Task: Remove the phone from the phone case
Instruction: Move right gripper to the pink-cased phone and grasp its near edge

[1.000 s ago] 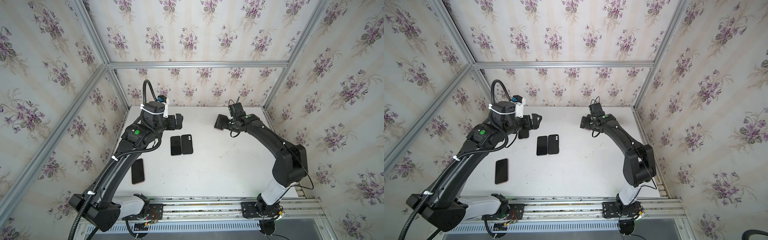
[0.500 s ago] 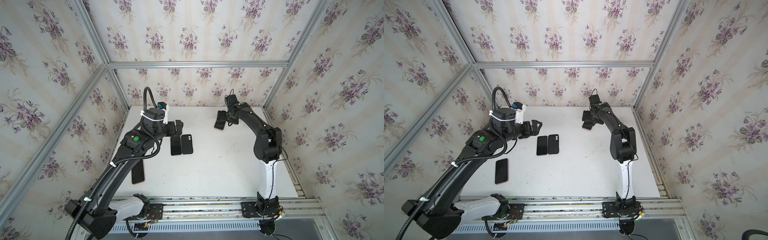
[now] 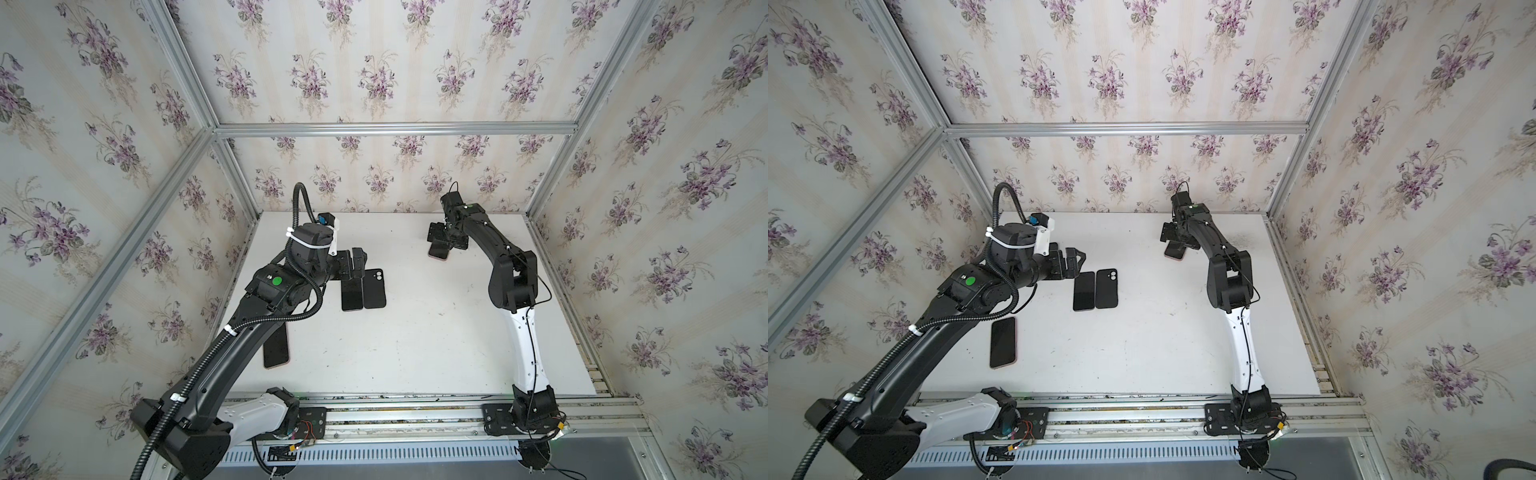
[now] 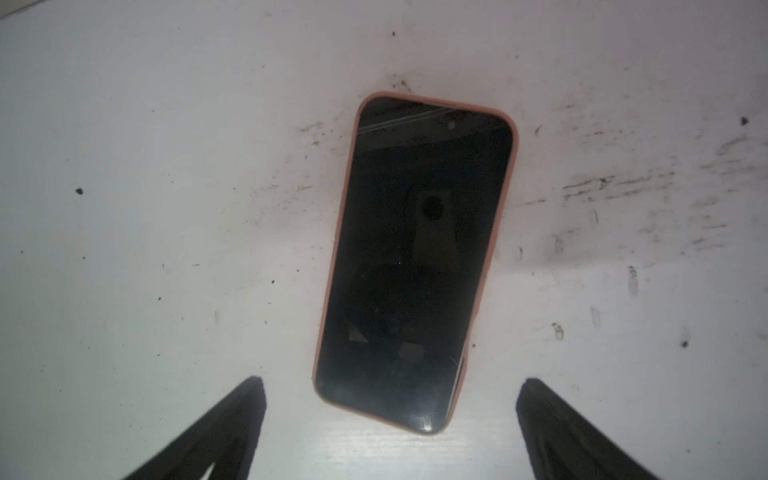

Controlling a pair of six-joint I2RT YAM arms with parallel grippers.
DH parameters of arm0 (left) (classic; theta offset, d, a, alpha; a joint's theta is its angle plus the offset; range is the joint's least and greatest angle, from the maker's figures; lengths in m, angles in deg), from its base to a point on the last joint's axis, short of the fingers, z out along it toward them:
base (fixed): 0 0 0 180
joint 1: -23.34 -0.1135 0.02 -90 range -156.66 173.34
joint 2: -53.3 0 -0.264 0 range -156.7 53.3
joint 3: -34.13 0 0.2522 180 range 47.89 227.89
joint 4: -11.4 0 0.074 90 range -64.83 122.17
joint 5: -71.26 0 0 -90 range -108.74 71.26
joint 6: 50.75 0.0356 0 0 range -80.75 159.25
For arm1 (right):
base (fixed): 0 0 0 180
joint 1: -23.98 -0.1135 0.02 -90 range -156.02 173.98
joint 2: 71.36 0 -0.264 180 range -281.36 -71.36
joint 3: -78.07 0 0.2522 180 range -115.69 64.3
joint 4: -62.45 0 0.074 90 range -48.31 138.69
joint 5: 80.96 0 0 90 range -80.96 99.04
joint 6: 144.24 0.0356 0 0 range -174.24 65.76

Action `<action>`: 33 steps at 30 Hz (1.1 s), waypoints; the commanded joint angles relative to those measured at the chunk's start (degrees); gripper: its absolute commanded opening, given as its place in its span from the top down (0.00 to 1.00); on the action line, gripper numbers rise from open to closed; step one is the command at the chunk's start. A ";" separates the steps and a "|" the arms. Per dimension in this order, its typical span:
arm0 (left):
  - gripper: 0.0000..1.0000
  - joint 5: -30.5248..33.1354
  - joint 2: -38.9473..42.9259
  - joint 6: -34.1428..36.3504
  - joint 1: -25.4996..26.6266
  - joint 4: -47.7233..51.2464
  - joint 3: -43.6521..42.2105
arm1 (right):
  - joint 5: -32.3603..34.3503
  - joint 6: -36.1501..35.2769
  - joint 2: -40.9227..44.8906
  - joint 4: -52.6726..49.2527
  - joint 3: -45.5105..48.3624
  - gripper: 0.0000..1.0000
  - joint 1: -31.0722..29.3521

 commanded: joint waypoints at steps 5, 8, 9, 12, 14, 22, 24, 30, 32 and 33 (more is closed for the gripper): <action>0.00 -0.64 -1.40 -0.74 -0.02 -0.38 1.12 | 0.81 2.81 -5.59 -3.43 -4.99 0.02 -0.08; 0.00 -1.01 -1.73 -0.74 0.02 -0.27 1.33 | 0.88 3.08 -7.20 -4.39 -6.53 0.03 -0.15; 0.00 -1.09 -1.75 -0.78 -0.02 -0.31 1.34 | 0.95 3.08 -7.50 -4.40 -6.73 0.03 -0.17; 0.00 -1.08 -1.73 -0.70 0.02 -0.25 1.36 | 1.33 3.33 -8.19 -4.62 -7.09 0.04 -0.25; 0.00 -1.34 -1.76 -0.76 0.02 -0.33 1.51 | 1.61 3.34 -8.49 -4.62 -7.21 0.05 -0.26; 0.00 -1.88 -4.75 -0.13 -0.02 -0.37 2.63 | 3.48 3.03 -11.88 -8.22 -11.64 0.10 -0.70; 0.00 -2.05 -5.05 -0.04 0.02 -0.30 2.98 | 3.67 3.16 -12.06 -8.48 -11.66 0.13 -0.78; 0.00 -2.15 -5.46 -0.09 0.02 -0.34 3.49 | 4.37 2.47 -11.99 -8.95 -11.66 0.20 -1.05; 0.00 -2.31 -5.66 -0.18 0.02 -0.42 3.76 | 4.79 2.06 -11.60 -9.14 -11.58 0.22 -1.11; 0.00 -2.41 -5.83 -0.09 -0.02 -0.39 3.96 | 5.07 1.67 -11.40 -9.19 -11.57 0.23 -1.14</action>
